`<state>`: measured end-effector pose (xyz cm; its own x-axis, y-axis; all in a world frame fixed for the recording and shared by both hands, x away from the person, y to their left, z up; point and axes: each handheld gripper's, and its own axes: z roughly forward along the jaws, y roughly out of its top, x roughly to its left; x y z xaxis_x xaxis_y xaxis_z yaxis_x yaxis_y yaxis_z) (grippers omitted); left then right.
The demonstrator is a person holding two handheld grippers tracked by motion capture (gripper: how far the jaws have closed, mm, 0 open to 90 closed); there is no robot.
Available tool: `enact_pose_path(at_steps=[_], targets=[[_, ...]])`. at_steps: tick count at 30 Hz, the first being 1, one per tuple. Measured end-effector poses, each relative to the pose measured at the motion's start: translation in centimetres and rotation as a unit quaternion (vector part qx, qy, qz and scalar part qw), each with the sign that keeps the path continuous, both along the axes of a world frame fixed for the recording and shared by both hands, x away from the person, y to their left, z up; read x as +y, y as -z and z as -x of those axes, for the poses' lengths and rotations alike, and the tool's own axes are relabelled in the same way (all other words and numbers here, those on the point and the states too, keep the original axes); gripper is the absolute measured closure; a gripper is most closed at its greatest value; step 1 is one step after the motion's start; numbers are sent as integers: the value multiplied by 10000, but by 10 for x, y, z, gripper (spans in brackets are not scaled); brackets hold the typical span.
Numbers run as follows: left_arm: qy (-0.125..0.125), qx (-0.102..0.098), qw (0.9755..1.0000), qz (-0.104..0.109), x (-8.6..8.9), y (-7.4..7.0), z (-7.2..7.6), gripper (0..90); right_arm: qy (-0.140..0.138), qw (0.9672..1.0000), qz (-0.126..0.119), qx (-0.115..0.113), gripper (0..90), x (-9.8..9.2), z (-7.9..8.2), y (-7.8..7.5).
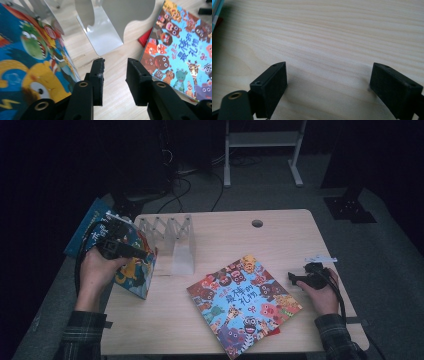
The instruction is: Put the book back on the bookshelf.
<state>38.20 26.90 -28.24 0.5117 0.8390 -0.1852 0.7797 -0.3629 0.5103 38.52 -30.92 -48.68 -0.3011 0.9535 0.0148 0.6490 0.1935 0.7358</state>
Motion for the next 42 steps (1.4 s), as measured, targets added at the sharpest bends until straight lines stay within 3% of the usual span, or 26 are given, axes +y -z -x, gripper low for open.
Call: enact_pose_path(at_steps=[11,13,18,25,33,42], targets=[[191,-11,9997,-136,-17,43,4,445,-44,10000,4,1,134,0,0,0],[261,16,9996,-49,-21,56,3,385,-44,10000,4,1,134,0,0,0],[422,38,9991,60,-28,70,3,313,-78,10000,-6,2,147,0,1,0],[556,-93,9984,32,-42,90,7,190,-212,9997,-21,-76,231,0,3,-1],[686,-242,9973,103,-60,109,19,94,-409,9992,-3,-9,358,4,9,-4],[858,-328,9956,197,-67,129,27,91,-696,9975,-1,-71,375,13,22,-15]])
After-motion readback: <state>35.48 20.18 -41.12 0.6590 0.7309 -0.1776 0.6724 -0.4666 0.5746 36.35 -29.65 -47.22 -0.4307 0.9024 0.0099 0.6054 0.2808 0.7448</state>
